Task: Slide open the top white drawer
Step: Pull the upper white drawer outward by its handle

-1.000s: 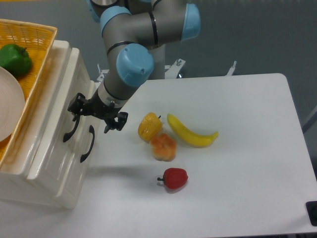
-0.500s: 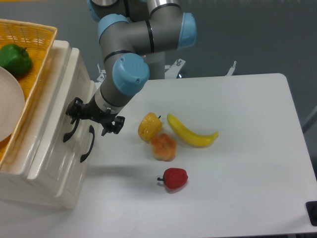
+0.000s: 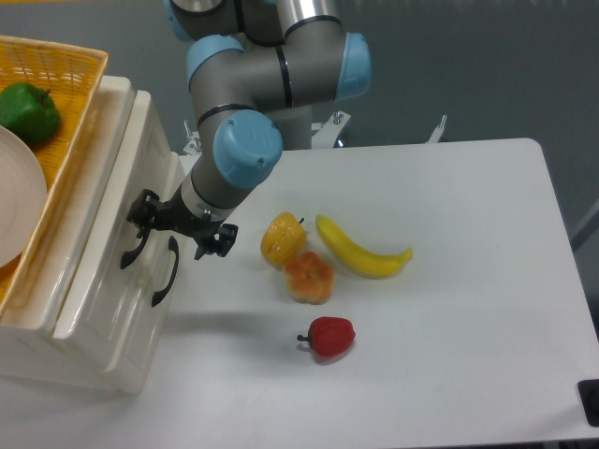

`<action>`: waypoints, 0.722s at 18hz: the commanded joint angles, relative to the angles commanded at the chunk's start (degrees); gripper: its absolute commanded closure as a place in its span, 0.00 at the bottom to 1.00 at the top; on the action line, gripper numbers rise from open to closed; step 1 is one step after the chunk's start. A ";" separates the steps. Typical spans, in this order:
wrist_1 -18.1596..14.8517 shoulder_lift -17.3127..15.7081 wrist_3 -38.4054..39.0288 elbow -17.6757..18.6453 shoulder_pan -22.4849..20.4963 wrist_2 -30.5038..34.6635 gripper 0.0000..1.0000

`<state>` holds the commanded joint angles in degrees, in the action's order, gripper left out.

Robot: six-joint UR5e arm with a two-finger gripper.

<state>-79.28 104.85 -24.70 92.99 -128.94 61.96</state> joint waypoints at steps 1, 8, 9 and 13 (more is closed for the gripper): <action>0.00 -0.09 -0.09 -0.17 0.00 1.83 0.00; 0.18 -0.44 -0.26 -1.05 0.09 5.89 0.00; 0.18 -0.35 -0.26 -1.32 0.09 5.98 0.00; 0.18 -0.09 -0.44 -1.76 -0.88 6.07 0.00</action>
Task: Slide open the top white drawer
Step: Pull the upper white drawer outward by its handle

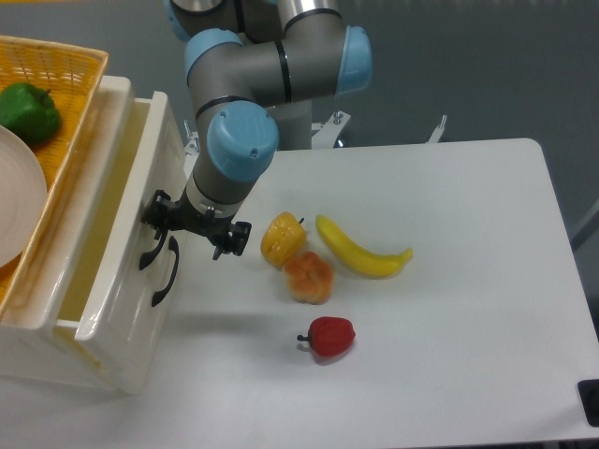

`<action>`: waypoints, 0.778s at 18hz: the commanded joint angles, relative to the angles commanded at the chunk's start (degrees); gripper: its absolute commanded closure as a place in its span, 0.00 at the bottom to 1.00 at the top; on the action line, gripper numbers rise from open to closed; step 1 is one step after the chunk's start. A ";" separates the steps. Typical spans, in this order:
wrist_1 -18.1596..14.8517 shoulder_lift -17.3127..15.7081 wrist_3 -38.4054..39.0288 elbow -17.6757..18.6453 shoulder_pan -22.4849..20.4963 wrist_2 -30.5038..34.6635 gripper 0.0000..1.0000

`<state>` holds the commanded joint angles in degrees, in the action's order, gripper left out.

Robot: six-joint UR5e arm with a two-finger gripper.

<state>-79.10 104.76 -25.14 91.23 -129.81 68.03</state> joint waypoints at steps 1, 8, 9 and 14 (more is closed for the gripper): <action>0.00 0.09 0.00 -0.09 -0.44 0.00 0.00; 2.46 1.49 -0.70 -0.44 -3.43 0.00 0.00; 2.46 1.50 -0.70 -0.44 -3.95 0.00 0.00; 2.37 1.32 -1.76 -0.44 -6.85 -0.09 0.00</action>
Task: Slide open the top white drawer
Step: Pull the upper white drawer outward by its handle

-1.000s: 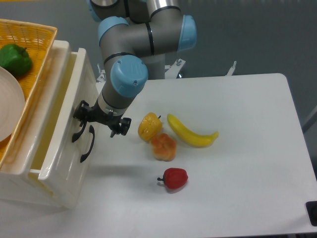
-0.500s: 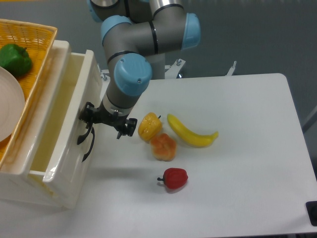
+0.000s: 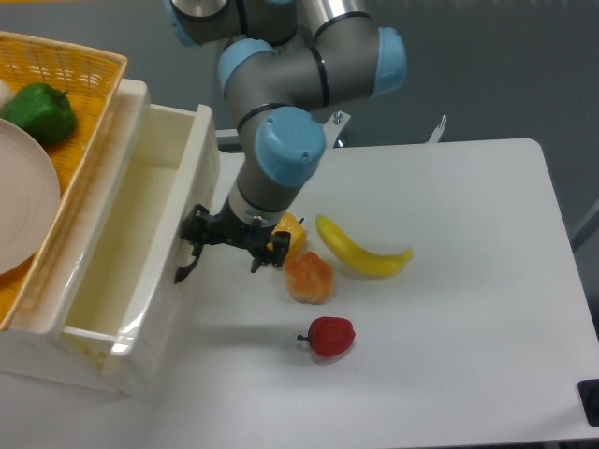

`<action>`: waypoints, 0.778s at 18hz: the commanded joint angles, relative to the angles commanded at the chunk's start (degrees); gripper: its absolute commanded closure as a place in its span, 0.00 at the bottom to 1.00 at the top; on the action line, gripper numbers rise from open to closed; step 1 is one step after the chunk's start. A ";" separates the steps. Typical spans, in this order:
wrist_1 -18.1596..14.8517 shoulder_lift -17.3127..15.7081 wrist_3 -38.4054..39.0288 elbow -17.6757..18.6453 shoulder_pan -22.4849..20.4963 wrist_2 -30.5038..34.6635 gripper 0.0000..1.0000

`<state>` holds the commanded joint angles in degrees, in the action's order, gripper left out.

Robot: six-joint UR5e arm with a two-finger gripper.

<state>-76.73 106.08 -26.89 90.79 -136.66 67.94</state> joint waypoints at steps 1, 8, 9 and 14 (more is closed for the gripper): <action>0.00 0.00 -0.09 -0.09 -0.18 0.00 0.00; -0.09 0.09 -0.09 -1.14 -2.46 0.00 0.00; -0.09 0.17 -0.44 -1.23 -2.73 0.00 0.00; -0.18 0.61 -2.55 -1.14 -5.01 -0.09 0.00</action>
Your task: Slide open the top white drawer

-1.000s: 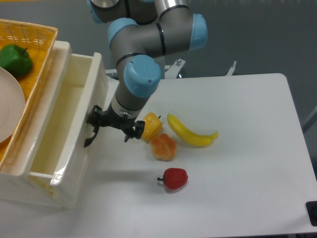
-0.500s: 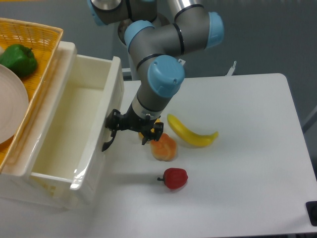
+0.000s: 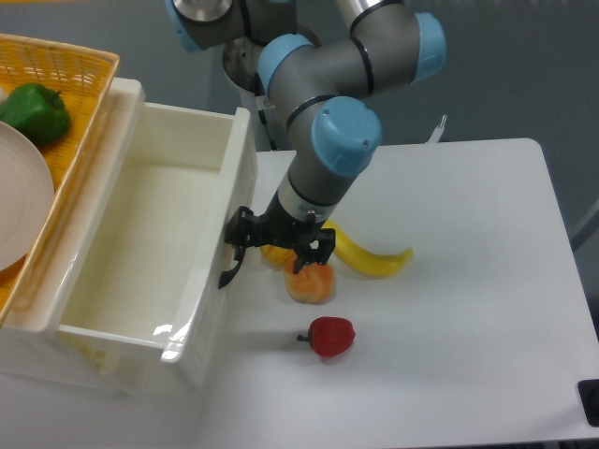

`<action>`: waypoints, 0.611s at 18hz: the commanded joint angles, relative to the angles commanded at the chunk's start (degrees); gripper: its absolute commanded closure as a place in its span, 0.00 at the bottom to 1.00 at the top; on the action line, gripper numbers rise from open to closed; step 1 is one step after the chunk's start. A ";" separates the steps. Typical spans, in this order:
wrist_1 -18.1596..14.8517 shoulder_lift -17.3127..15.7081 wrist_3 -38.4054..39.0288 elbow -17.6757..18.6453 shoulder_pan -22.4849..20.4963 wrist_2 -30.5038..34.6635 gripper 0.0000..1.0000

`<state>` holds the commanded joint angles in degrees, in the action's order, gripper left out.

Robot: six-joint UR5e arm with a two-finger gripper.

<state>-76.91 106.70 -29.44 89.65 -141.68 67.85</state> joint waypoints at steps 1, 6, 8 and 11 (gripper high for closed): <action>0.00 0.09 0.00 0.00 -0.09 0.00 0.00; -0.09 0.18 0.00 -0.09 -1.93 -0.35 0.00; -0.09 0.18 0.00 -0.18 -2.46 -0.44 0.00; -0.26 0.00 0.17 -0.35 -3.17 -3.68 0.00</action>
<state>-77.17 106.70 -29.27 89.30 -144.84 64.18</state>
